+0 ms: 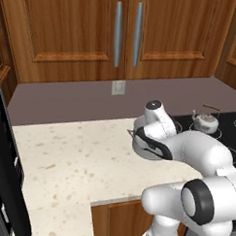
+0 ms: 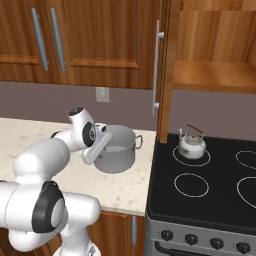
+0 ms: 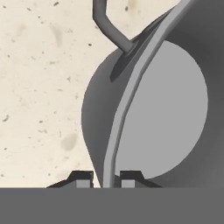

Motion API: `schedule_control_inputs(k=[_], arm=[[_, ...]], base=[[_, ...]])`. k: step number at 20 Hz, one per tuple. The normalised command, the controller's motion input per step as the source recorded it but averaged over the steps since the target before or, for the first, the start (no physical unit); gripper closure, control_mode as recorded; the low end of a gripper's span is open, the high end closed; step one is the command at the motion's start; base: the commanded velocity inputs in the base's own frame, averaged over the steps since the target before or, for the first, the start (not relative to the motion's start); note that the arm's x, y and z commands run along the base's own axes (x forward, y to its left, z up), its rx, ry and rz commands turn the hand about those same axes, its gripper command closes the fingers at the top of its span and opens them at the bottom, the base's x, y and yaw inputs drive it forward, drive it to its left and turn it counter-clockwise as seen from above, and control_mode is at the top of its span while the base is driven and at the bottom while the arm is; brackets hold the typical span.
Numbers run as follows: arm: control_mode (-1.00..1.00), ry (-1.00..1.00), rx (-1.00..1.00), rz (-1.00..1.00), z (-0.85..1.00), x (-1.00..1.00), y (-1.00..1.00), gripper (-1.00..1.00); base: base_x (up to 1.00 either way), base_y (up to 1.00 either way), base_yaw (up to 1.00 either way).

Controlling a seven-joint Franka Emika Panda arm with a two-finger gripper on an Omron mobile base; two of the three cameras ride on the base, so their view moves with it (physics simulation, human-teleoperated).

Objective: Pick the kettle from the cabinet and place it on a stove burner. Then pick the pot from the counter and place it on another stove burner. Finally, turn both burners on.

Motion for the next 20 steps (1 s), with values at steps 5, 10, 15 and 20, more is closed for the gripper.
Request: schedule_control_inputs(k=[5, 10, 15, 20], arm=[[-1.00, -0.08, 0.00, -0.04, 0.26, -0.38, 0.00, 1.00], [-1.00, -0.09, 0.00, -0.03, 0.29, -0.38, 0.00, 1.00], [-1.00, -0.06, 0.00, -0.03, 0.29, -0.38, 0.00, 1.00], [-1.00, -0.06, -0.01, -0.04, 0.41, -0.37, 0.00, 1.00]], base=[[0.00, 0.00, 0.00], [0.00, 0.00, 0.00], [0.00, 0.00, 0.00], [0.00, 0.00, 0.00]])
